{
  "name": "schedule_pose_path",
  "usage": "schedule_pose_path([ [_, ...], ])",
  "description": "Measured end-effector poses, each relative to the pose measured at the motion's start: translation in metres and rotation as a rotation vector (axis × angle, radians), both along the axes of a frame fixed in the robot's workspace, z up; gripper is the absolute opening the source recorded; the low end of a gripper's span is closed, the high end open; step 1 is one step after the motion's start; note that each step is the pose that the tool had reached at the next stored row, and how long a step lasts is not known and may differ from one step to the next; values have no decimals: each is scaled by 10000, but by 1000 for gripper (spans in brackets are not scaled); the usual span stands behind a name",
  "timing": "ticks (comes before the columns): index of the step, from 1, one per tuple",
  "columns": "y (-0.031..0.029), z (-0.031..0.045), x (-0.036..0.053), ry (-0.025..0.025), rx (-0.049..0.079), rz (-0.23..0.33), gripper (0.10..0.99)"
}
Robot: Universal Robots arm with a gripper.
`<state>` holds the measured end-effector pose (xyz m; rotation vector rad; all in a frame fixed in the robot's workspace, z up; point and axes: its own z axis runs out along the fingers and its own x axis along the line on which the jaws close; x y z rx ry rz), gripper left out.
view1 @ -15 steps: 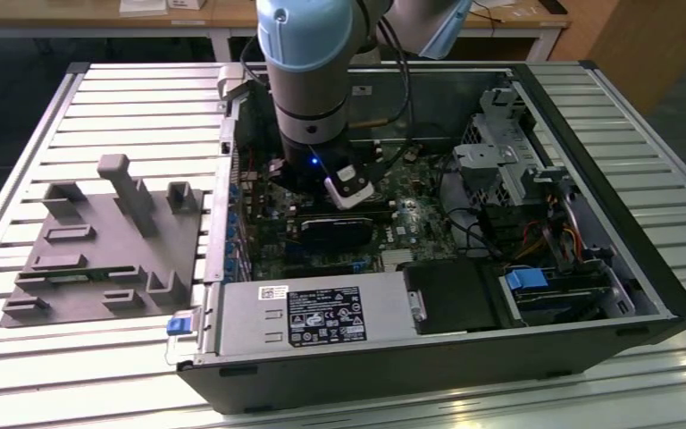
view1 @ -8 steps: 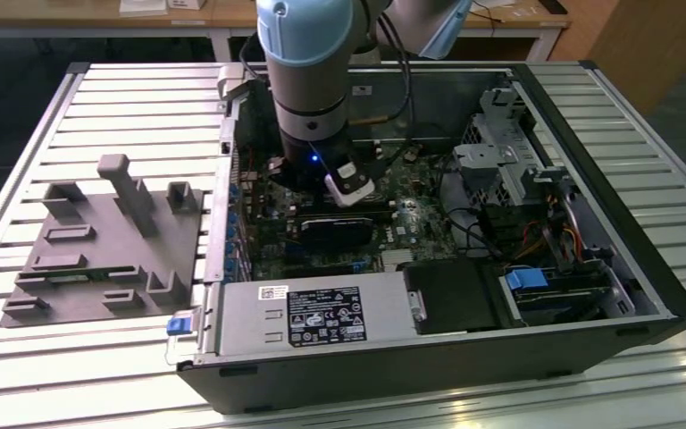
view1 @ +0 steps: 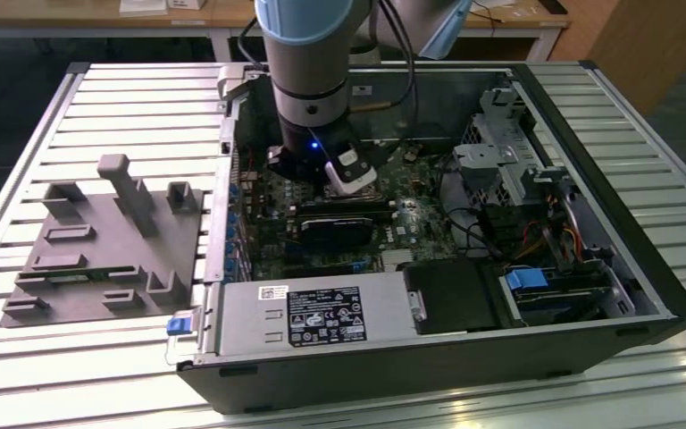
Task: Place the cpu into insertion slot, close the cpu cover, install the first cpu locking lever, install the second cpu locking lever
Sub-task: 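Install the second cpu locking lever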
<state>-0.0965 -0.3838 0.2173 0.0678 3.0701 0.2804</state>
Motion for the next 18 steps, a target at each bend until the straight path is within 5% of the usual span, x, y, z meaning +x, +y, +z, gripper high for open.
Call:
schedule_pose_path([
  [9, 0, 37, 19, 2, -3, 1, 102],
  [18, 2, 36, 294, 21, -1, -1, 102],
])
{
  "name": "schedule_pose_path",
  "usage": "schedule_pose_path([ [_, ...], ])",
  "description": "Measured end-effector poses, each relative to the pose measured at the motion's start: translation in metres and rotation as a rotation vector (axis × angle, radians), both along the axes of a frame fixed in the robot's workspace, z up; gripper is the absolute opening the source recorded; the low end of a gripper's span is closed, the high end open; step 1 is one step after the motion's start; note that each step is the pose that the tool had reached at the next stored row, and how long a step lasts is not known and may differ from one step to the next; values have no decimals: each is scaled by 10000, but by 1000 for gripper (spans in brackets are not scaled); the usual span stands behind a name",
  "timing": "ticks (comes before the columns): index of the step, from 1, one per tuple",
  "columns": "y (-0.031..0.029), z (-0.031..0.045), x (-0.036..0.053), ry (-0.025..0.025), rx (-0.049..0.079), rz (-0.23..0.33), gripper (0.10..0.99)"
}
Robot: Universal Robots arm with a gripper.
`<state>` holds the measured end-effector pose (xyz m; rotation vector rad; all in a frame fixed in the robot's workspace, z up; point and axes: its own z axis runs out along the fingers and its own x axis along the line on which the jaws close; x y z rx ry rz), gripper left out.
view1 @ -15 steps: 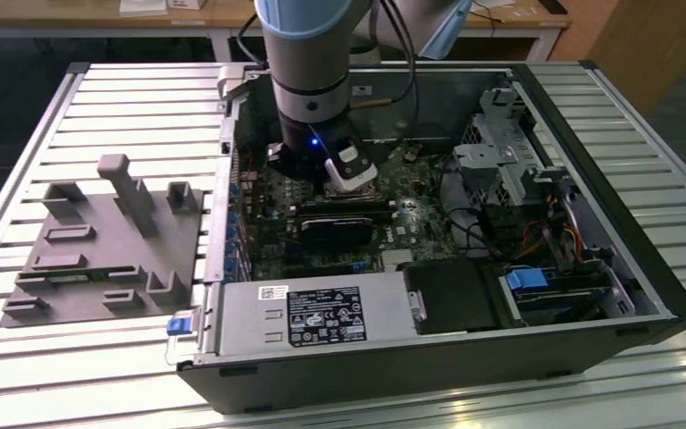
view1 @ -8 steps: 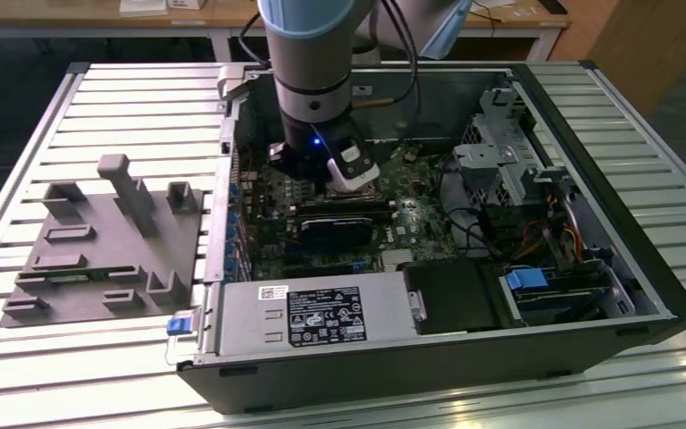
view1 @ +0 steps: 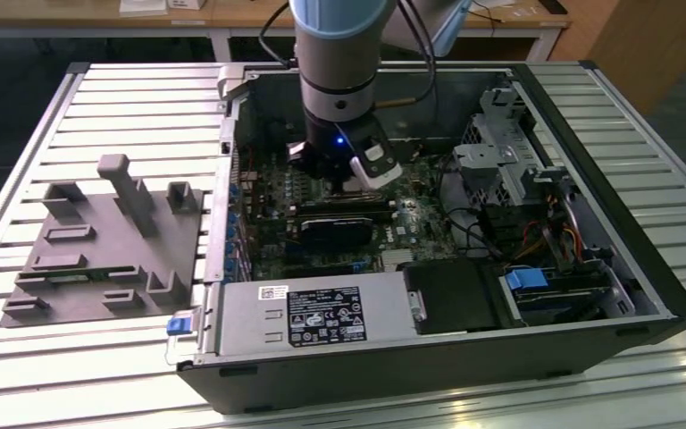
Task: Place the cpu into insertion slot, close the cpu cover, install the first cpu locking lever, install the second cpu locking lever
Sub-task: 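Install the second cpu locking lever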
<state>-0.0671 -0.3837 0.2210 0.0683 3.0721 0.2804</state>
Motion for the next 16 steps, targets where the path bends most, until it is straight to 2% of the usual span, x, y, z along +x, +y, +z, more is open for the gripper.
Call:
schedule_pose_path([
  [3, 2, 0, 70, 3, -18, -3, 102],
  [5, 6, 0, 100, 4, -80, -11, 102],
  [11, 61, 0, 140, 5, -474, -29, 102],
  [16, 141, 0, 156, 4, -502, -29, 102],
])
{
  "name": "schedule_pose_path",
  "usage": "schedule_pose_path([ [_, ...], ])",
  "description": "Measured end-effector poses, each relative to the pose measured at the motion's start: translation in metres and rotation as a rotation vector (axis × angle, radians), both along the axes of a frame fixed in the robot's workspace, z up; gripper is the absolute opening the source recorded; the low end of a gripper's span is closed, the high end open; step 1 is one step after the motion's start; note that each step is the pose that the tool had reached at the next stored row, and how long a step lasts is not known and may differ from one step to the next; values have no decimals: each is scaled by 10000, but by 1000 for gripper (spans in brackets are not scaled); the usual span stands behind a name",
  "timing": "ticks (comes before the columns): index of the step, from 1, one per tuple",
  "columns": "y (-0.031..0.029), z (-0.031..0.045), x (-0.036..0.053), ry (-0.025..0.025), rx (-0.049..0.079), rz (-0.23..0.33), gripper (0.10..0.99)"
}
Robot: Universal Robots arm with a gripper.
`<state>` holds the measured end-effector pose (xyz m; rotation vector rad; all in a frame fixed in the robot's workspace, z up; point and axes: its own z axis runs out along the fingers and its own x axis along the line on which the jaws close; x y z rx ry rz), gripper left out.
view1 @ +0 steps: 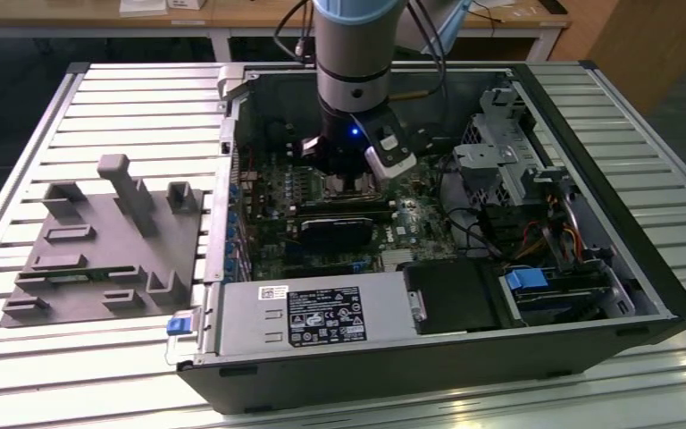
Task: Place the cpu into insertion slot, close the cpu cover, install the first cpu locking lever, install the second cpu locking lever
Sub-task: 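Install the second cpu locking lever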
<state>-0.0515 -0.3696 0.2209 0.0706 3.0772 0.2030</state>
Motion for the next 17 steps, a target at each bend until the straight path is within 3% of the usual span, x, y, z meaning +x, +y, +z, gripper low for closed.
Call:
schedule_pose_path([
  [12, 191, 0, 94, 1, 0, 0, 102],
  [17, 204, 33, 97, 2, -2, 1, 102],
])
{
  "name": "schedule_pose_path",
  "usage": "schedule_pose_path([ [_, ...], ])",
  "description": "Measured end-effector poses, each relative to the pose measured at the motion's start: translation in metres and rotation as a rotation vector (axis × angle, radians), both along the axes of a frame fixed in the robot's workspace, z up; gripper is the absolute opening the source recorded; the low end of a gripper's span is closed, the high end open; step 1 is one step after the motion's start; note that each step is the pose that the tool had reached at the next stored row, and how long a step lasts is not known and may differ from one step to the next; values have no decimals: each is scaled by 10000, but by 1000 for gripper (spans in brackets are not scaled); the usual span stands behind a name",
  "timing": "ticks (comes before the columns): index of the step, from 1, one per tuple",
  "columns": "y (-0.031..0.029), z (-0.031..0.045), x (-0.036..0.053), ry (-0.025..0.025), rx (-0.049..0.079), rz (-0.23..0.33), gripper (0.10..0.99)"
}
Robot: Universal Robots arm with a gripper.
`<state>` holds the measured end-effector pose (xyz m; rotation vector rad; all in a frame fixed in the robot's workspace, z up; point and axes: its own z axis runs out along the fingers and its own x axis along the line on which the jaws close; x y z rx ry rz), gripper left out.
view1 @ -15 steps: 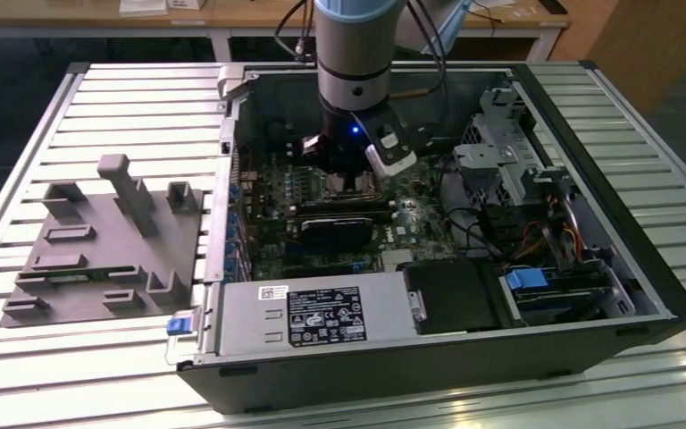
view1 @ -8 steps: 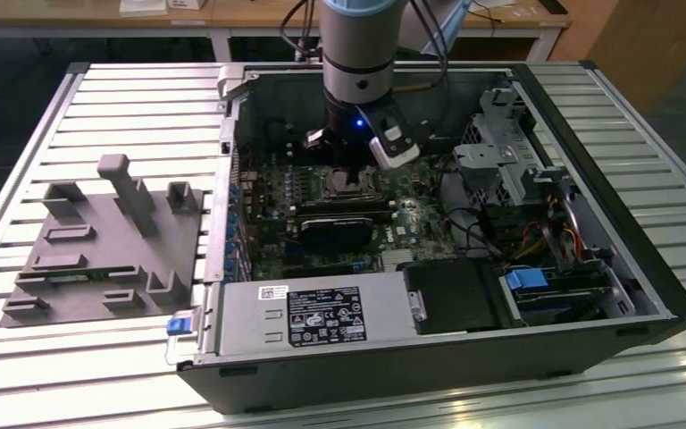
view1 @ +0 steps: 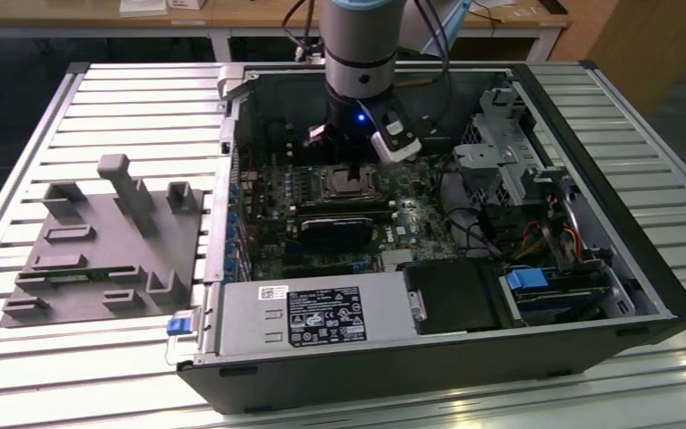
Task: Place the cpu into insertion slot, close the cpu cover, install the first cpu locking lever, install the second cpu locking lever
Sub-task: 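Install the second cpu locking lever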
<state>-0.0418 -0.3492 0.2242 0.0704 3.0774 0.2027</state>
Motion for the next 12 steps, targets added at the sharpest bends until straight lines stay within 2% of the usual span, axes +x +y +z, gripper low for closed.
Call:
schedule_pose_path([
  [5, 2, 103, 0, -9, 0, -1, 102],
  [12, 2, 108, 0, -12, -14, 0, 102],
])
